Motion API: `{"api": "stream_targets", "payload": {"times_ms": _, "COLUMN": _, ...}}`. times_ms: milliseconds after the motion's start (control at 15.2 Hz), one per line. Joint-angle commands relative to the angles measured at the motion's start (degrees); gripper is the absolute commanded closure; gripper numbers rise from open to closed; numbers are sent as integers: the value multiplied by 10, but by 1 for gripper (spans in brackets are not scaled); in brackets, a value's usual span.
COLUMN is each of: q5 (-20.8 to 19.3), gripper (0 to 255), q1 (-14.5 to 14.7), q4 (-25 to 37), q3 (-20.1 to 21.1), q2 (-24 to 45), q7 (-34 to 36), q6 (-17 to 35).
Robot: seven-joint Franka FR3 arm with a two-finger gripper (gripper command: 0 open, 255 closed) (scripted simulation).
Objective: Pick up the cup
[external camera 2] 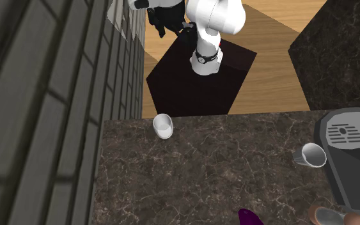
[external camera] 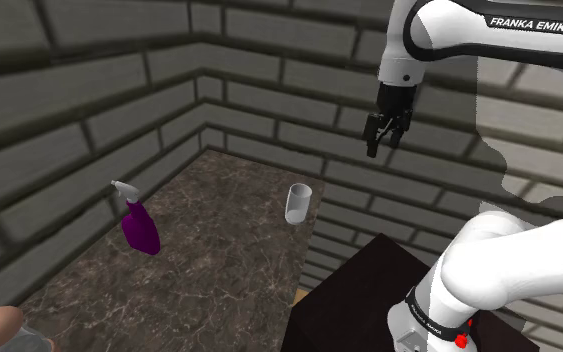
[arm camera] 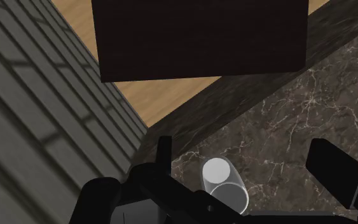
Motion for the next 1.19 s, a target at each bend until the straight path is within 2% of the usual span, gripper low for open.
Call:
{"api": "stream_targets", "payload": {"times_ms": 0, "q5": 0, "gripper": 0, "q1": 0, "q4": 0, "q3": 0, "q2": 0, "q7": 0, "q6": 0}}
{"api": "stream_targets", "payload": {"times_ms": 594, "q5": 9, "gripper": 0, "q1": 30, "q4": -79, "q3": -1, "q2": 94, "q7": -35, "q6": 208}}
{"api": "stream_targets", "payload": {"times_ms": 1122, "q5": 23, "gripper": 0, "q1": 58, "q4": -93, "q3": 3, "q2": 231, "q7": -71, "q6": 389}}
